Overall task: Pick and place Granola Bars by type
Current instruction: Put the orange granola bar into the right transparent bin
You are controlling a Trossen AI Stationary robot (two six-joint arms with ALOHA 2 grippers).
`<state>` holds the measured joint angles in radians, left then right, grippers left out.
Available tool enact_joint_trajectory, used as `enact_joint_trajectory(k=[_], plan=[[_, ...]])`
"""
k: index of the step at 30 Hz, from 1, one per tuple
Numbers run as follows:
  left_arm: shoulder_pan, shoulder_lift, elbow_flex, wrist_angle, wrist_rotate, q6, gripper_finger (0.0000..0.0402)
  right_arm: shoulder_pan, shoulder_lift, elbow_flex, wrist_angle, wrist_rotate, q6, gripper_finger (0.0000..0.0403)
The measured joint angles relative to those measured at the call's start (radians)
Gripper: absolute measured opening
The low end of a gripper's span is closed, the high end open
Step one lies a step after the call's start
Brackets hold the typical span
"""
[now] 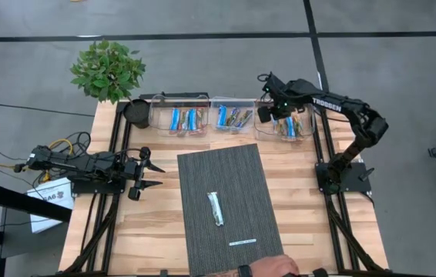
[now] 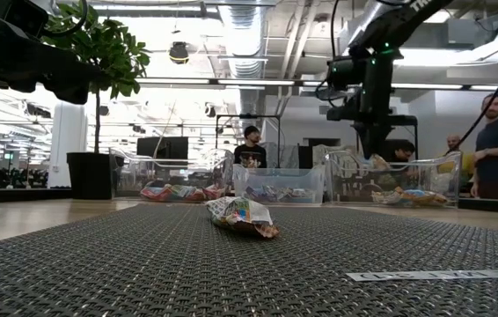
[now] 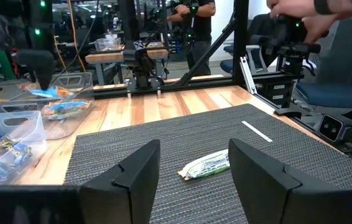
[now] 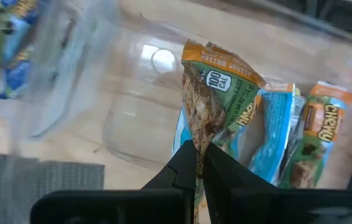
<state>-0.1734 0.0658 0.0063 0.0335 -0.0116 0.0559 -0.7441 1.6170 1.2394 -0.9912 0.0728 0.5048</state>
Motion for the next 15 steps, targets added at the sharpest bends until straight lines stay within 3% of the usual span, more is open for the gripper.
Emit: enact_joint_trajectory(k=[15], plan=[[0.000, 0.000, 0.000, 0.000, 0.000, 0.000, 0.0184, -0.026, 0.008, -0.122, 0.118, -0.023, 0.019, 0.0004]])
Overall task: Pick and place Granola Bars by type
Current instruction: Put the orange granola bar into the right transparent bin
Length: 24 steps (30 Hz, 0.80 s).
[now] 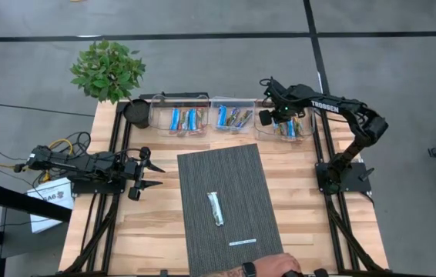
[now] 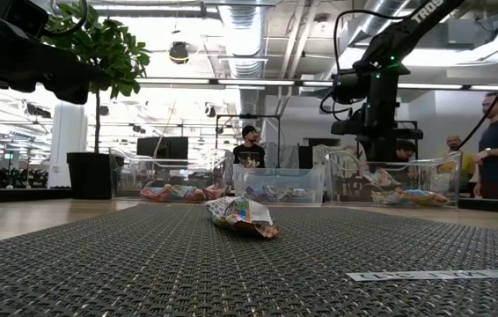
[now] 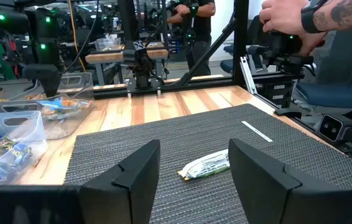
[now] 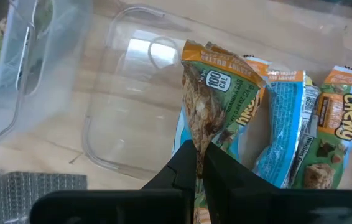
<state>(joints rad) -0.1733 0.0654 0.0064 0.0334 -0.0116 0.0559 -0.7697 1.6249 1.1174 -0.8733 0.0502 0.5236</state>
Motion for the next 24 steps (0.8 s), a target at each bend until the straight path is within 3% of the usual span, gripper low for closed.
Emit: enact_joint_trajectory(k=[14, 24], plan=[[0.000, 0.000, 0.000, 0.000, 0.000, 0.000, 0.0184, -0.005, 0.000, -0.001, -0.005, -0.003, -0.007, 0.0062], [0.000, 0.000, 0.000, 0.000, 0.000, 0.000, 0.0184, -0.005, -0.028, -0.001, 0.028, -0.031, -0.007, 0.0067]])
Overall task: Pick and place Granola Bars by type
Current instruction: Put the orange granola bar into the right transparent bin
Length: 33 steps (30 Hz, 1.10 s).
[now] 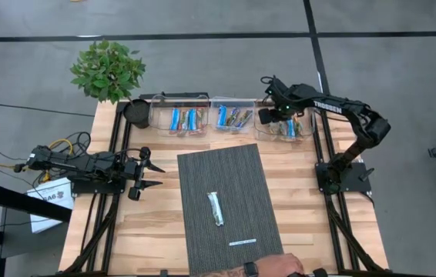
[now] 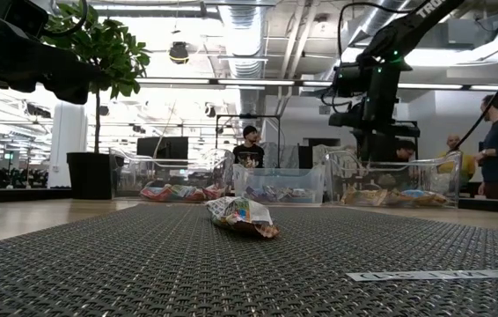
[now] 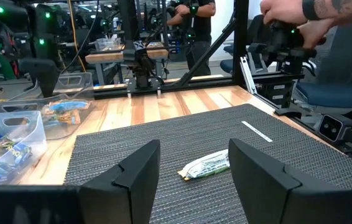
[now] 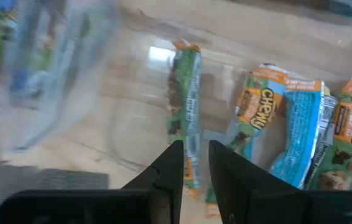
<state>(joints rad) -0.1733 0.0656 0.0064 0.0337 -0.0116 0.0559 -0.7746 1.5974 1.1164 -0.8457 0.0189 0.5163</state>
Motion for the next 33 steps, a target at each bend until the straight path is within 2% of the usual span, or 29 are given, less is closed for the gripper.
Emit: enact_joint_trajectory(k=[7, 14, 23, 33], plan=[[0.000, 0.000, 0.000, 0.000, 0.000, 0.000, 0.0184, 0.015, -0.095, 0.000, 0.029, -0.021, 0.017, 0.0067], [0.000, 0.000, 0.000, 0.000, 0.000, 0.000, 0.0184, 0.089, -0.211, 0.000, 0.057, -0.017, 0.060, 0.0067], [0.000, 0.000, 0.000, 0.000, 0.000, 0.000, 0.0184, 0.264, -0.287, 0.000, 0.081, -0.017, 0.087, 0.0067], [0.000, 0.000, 0.000, 0.000, 0.000, 0.000, 0.0184, 0.465, -0.261, 0.014, 0.133, -0.018, 0.088, 0.0067]])
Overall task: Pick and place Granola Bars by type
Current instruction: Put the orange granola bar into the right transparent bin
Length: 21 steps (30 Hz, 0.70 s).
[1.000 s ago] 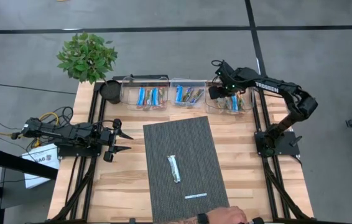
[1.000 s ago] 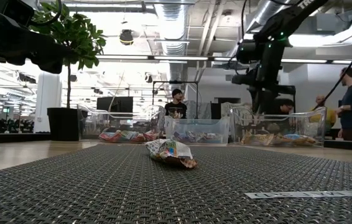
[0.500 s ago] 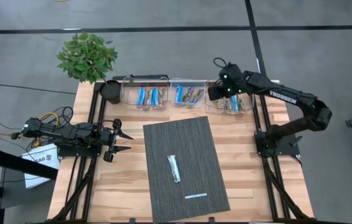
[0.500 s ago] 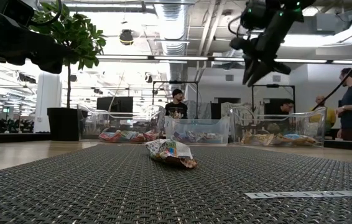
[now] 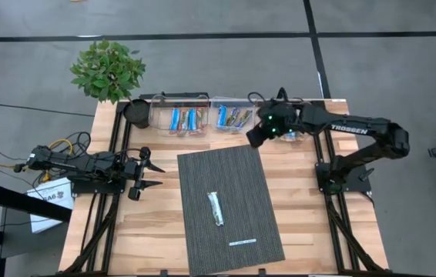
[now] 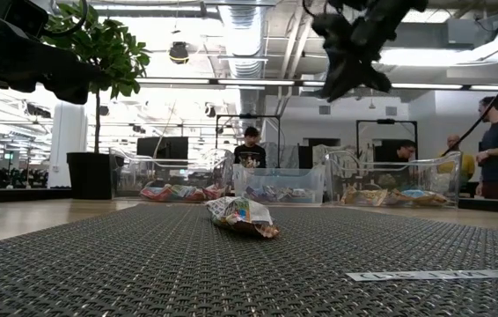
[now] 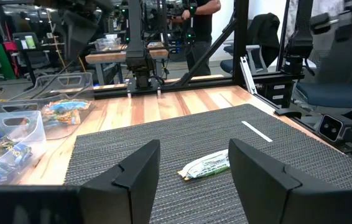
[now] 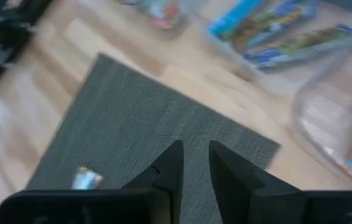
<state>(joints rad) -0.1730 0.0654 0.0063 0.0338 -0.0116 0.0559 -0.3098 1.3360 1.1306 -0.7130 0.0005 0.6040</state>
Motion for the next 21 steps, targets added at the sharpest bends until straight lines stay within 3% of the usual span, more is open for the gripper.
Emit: enact_joint_trajectory(k=[5, 16, 21], plan=[[0.000, 0.000, 0.000, 0.000, 0.000, 0.000, 0.0184, 0.087, 0.055, 0.081, -0.017, -0.003, -0.026, 0.0087], [0.000, 0.000, 0.000, 0.000, 0.000, 0.000, 0.0184, 0.261, 0.220, 0.300, -0.117, -0.003, -0.062, 0.0207], [0.000, 0.000, 0.000, 0.000, 0.000, 0.000, 0.0184, 0.344, 0.285, 0.370, -0.121, -0.003, -0.089, 0.0224]])
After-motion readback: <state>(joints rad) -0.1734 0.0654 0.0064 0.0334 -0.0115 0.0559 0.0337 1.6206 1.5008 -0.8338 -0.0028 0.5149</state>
